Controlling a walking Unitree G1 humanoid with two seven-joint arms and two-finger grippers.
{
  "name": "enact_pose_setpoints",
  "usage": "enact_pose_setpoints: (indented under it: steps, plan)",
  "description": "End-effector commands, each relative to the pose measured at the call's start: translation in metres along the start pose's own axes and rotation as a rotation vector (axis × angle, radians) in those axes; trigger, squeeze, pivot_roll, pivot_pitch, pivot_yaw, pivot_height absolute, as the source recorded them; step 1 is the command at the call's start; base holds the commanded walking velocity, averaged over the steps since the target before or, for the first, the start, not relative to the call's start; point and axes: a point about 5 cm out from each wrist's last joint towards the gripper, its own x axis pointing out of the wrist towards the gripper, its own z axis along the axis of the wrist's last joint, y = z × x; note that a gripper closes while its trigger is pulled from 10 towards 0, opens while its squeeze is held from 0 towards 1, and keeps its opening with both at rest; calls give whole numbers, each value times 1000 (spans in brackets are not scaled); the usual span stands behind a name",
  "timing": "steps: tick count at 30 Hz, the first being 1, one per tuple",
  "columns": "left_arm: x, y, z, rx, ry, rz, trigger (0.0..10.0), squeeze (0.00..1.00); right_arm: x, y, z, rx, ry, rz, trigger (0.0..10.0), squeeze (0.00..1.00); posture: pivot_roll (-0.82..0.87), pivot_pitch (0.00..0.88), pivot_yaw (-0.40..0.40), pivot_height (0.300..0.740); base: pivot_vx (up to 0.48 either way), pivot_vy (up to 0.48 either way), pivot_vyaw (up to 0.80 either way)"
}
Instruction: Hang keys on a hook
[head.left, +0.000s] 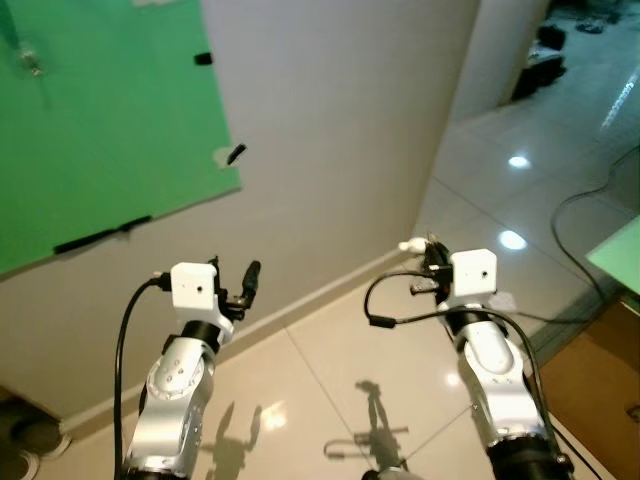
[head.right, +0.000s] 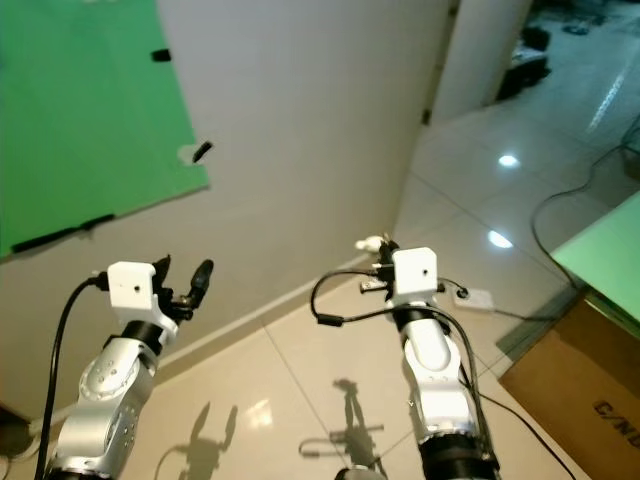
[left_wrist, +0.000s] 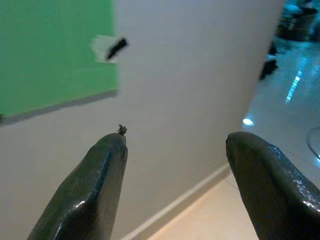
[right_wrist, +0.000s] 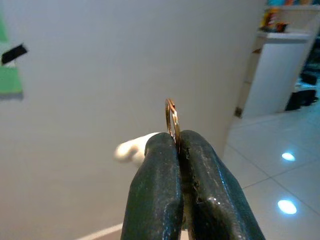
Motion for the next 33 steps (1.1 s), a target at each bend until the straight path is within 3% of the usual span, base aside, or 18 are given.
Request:
enact_pose_setpoints:
  steps: [1,8,17,25,33]
  plan:
    - [-1,4,3,14,-1,14,10000,0,6,6,4,17,-4,27,0,0,-59,0,33,740,0,480,569]
    - [9,6,2,4,27,36,10000,0,22,18,11,131,18,153,0,0,-52,0,26,740,0,0,446]
    - [0,15,-1,34,33,104,10000,0,15,20,1,198,64,189,0,0,-35,0,17,740,0,0,414]
    - [1,13,-1,50,40,156,10000,0,28,22,11,227,49,217,0,0,-35,0,17,740,0,-445,411]
    - [-3,21,-5,90,72,206,10000,0,19,35,1,217,97,287,0,0,-24,0,8,740,0,-480,154]
